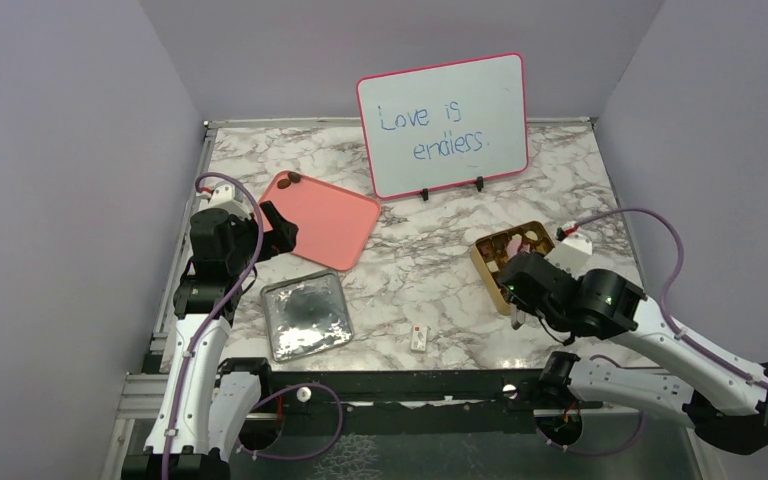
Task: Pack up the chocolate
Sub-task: Place the fake chocolate in the packing box, then place the clamp at the center of the board.
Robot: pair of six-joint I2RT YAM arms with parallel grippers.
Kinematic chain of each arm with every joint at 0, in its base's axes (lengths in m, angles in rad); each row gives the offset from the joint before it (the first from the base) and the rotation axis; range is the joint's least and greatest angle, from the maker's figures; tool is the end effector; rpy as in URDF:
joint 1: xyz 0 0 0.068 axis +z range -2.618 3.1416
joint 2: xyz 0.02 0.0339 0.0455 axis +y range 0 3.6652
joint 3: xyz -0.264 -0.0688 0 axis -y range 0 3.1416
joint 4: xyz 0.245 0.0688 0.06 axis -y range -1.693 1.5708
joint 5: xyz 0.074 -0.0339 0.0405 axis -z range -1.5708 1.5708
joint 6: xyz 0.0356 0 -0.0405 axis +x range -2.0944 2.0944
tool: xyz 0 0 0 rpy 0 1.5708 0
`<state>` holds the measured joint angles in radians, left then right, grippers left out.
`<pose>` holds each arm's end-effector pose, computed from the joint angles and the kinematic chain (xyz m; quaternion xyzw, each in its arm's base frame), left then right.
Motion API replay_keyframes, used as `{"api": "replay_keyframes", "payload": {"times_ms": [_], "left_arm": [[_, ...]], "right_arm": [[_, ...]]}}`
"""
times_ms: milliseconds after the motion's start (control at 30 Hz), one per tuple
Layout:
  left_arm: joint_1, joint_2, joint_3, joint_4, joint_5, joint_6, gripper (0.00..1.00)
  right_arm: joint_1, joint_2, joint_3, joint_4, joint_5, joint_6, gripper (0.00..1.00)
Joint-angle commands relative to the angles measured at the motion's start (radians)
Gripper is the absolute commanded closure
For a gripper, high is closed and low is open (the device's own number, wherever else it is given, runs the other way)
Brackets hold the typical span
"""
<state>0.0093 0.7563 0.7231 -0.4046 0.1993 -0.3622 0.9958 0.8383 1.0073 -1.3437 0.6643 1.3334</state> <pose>0.1735 -0.0054 0.3003 -0.1026 0.8350 -0.1764 0.5110 0.0805 0.0839 0.3160 0.2190 0.9029 0.0445 0.3672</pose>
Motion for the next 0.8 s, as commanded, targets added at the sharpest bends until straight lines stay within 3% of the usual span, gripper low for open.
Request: {"api": "replay_keyframes", "payload": {"times_ms": [0, 333, 433, 767], "left_arm": [[0.001, -0.011, -0.005, 0.033, 0.044, 0.001, 0.03], [0.001, -0.005, -0.008, 0.034, 0.042, 0.0, 0.03], [0.001, 0.003, -0.008, 0.033, 0.047, 0.003, 0.03], [0.001, 0.02, -0.01, 0.033, 0.056, 0.0, 0.04]], "right_arm": [[0.0, 0.036, 0.038, 0.247, 0.071, -0.341, 0.64], [0.0, 0.044, -0.175, 0.868, -0.197, -0.868, 0.63], [0.0, 0.101, -0.221, 0.982, -0.283, -0.954, 0.62], [-0.007, 0.412, -0.291, 1.285, -0.265, -1.134, 0.62]]}}
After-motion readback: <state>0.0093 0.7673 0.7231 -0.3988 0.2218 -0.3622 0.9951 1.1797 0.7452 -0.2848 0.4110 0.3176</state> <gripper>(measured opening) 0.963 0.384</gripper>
